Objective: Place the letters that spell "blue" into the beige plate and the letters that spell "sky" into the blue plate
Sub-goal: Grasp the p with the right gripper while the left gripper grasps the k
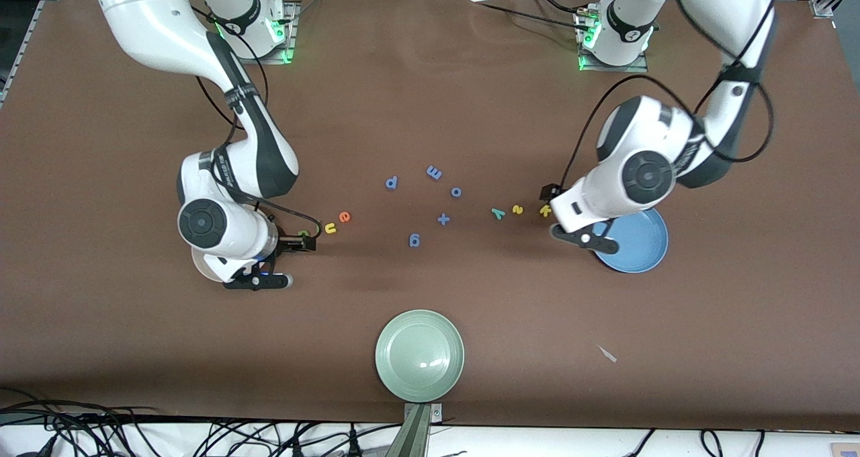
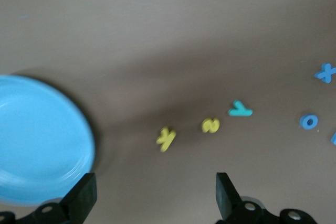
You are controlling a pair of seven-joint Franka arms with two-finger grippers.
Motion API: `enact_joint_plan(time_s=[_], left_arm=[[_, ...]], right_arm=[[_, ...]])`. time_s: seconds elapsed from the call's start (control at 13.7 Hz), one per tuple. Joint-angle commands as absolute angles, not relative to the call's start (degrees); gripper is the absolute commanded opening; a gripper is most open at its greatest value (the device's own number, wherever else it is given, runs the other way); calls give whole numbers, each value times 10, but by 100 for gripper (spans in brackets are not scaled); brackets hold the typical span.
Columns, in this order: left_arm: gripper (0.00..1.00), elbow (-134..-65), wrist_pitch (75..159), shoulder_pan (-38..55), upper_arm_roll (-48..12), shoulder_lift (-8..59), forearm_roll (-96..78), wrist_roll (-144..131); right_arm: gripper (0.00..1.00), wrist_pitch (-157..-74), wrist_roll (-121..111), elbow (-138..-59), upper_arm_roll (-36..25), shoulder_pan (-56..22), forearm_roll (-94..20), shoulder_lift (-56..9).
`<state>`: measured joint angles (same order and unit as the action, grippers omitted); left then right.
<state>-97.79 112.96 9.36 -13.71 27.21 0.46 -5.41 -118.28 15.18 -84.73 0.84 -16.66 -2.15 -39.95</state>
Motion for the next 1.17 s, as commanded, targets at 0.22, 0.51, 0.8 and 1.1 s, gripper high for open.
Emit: enact_joint_plan(time_s=[0.22, 0.51, 0.8, 1.1], left_arm=[[100, -1115, 1328, 134, -134, 294, 65, -35], [100, -1143, 1384, 135, -134, 316, 132, -2], [96, -1144, 1384, 125, -134, 316, 134, 89], [65, -1151, 1383, 120, -134, 316, 134, 106]], right_arm=[[97, -1271, 164, -903, 8, -170, -21, -411], [96, -1269, 202, -932, 8, -178, -21, -396], [96, -1270, 203, -944, 8, -177, -22, -395], [96, -1272, 202, -949, 8, -177, -22, -395]])
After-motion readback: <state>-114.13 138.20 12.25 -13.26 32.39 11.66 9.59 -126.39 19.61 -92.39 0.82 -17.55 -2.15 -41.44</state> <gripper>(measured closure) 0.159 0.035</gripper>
